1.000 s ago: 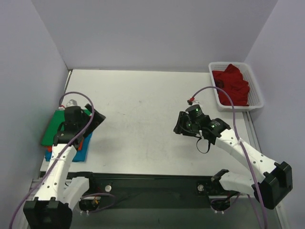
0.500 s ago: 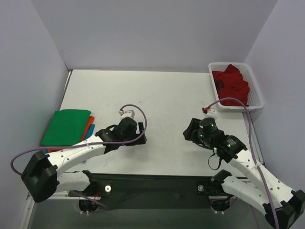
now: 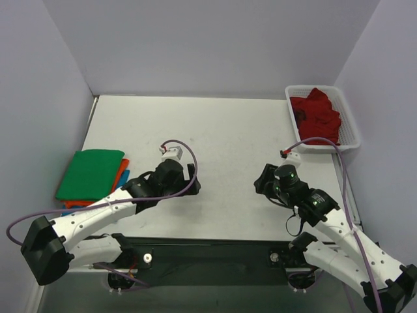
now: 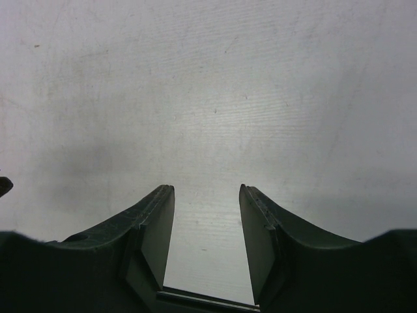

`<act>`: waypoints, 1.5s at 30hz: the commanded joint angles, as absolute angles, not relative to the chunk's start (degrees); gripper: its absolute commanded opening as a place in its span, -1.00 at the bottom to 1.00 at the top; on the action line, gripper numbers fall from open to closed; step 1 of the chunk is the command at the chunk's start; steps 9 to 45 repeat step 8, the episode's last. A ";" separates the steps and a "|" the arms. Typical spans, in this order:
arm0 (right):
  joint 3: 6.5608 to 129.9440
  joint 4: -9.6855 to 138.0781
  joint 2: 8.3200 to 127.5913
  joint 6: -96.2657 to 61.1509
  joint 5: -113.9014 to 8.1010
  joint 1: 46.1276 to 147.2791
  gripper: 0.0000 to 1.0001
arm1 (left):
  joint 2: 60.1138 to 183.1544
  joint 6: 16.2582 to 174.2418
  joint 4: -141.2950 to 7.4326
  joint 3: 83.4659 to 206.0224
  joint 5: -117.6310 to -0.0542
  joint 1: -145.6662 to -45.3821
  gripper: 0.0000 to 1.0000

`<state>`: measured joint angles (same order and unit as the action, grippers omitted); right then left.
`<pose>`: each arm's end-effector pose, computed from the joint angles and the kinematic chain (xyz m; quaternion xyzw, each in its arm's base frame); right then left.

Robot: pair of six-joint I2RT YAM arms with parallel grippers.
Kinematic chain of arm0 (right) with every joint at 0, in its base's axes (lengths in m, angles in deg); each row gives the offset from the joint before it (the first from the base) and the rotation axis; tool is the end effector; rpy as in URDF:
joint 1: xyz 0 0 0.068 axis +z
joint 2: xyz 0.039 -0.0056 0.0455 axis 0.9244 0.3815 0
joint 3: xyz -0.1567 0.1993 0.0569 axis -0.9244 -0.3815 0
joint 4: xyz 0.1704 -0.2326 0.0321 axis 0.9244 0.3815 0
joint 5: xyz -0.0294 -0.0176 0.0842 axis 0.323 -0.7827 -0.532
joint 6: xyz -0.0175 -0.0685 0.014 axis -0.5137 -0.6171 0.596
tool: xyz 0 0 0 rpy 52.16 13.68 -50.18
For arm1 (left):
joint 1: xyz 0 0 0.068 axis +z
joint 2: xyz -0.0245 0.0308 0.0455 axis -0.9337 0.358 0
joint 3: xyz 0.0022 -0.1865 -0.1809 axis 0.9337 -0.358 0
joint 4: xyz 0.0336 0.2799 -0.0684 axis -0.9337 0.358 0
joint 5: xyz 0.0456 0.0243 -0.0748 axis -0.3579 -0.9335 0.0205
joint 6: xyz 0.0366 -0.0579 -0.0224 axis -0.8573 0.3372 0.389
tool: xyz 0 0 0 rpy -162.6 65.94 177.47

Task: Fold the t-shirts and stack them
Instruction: Put the neatly folded tshirt into the corner of the board with the left arm

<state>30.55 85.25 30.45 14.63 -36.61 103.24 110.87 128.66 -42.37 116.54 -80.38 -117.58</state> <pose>0.1975 0.1307 0.2579 0.0640 0.8500 0.2635 0.4516 0.2008 -0.2067 0.2087 -0.0176 0.9124 -0.2152 0.3478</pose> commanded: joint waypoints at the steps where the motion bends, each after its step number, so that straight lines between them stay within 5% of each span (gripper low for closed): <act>1: 30.15 85.13 29.59 14.83 -34.36 103.00 -0.10 | 109.34 126.83 -42.42 119.16 -81.61 -117.01 0.95; 45: 30.41 85.66 28.27 14.39 -34.27 102.21 -0.11 | 108.81 126.30 -42.15 119.60 -80.99 -116.48 0.95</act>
